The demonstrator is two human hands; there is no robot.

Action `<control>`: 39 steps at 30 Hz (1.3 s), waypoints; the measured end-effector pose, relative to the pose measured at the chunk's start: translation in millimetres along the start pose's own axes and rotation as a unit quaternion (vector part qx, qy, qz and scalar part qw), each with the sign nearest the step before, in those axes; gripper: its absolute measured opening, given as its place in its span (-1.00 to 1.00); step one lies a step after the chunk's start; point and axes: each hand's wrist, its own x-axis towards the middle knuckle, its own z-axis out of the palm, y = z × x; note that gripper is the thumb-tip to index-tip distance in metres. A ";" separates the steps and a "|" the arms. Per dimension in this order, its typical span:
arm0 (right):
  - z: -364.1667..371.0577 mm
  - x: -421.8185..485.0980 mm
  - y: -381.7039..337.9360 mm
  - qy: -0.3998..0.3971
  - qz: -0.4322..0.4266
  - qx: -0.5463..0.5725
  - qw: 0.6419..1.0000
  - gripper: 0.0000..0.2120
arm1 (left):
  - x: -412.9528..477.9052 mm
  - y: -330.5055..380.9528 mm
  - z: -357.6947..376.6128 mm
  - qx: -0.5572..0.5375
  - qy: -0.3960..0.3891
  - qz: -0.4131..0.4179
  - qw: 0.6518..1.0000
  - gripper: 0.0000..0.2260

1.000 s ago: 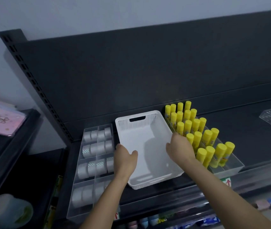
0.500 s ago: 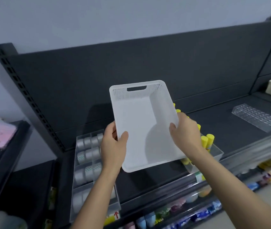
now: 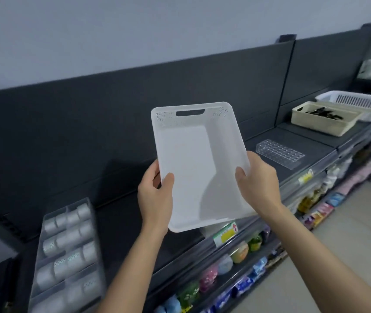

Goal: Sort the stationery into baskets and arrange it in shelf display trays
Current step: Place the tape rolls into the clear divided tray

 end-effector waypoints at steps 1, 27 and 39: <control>-8.5 4.5 13.2 0.002 0.002 -0.001 1.000 -0.76 | -1.4 -0.4 16.2 -0.006 -0.006 -0.008 1.000 -0.65; -226.5 168.7 349.3 0.129 0.142 -0.079 0.978 -0.74 | -17.2 -49.8 471.1 -0.064 -0.203 -0.077 0.974 -0.68; -271.1 326.1 445.9 0.163 0.148 -0.095 0.971 -0.72 | 76.2 -61.6 660.1 -0.087 -0.252 -0.062 0.962 -0.67</control>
